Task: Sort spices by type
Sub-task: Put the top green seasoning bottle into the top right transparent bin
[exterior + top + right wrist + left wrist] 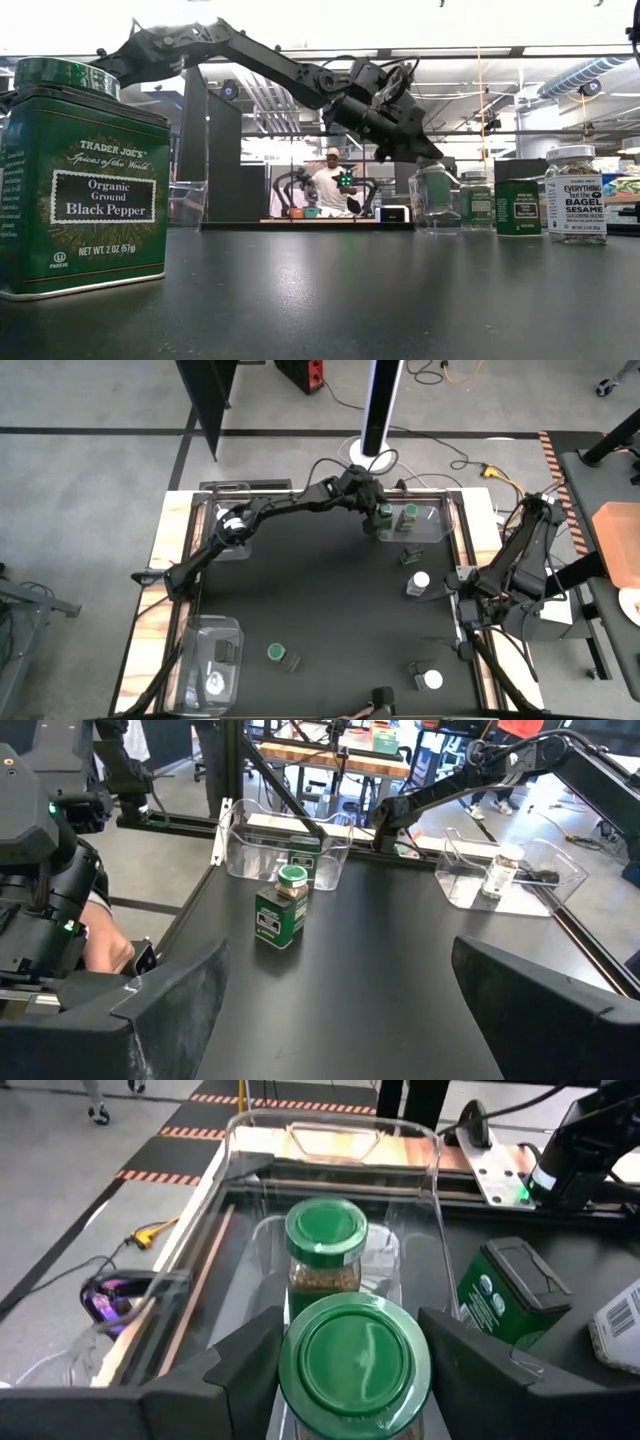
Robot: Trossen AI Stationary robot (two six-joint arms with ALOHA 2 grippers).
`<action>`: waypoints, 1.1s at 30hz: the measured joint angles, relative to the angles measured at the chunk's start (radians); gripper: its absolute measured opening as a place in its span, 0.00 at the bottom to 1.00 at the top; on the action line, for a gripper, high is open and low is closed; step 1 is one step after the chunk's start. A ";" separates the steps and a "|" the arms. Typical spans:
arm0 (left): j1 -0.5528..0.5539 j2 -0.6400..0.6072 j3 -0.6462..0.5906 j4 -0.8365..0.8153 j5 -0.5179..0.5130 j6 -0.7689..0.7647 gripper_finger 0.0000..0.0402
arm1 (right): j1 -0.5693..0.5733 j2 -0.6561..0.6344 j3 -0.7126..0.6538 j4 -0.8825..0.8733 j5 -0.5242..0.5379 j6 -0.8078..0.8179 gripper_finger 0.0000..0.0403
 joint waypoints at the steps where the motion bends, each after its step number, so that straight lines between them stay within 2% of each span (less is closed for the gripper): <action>1: 0.000 0.000 0.000 0.007 0.000 0.000 0.53 | 0.000 0.000 0.000 0.000 0.000 0.000 0.92; 6: 0.000 0.000 -0.002 0.008 0.000 -0.001 0.56 | 0.000 0.000 0.000 0.000 0.000 0.000 0.92; 24: 0.000 -0.002 -0.002 0.024 0.000 -0.003 0.56 | 0.000 0.000 -0.004 -0.001 0.001 0.020 0.92; 29: -0.002 -0.002 0.091 -0.068 0.006 -0.010 0.56 | -0.002 0.000 -0.006 -0.036 0.153 0.188 0.92; 31: -0.003 -0.004 0.153 -0.136 0.052 -0.007 0.56 | -0.008 0.000 -0.006 -0.073 0.190 0.249 0.92; 33: -0.008 -0.049 0.125 -0.132 0.116 -0.005 0.55 | -0.018 0.000 -0.006 -0.096 0.231 0.299 0.92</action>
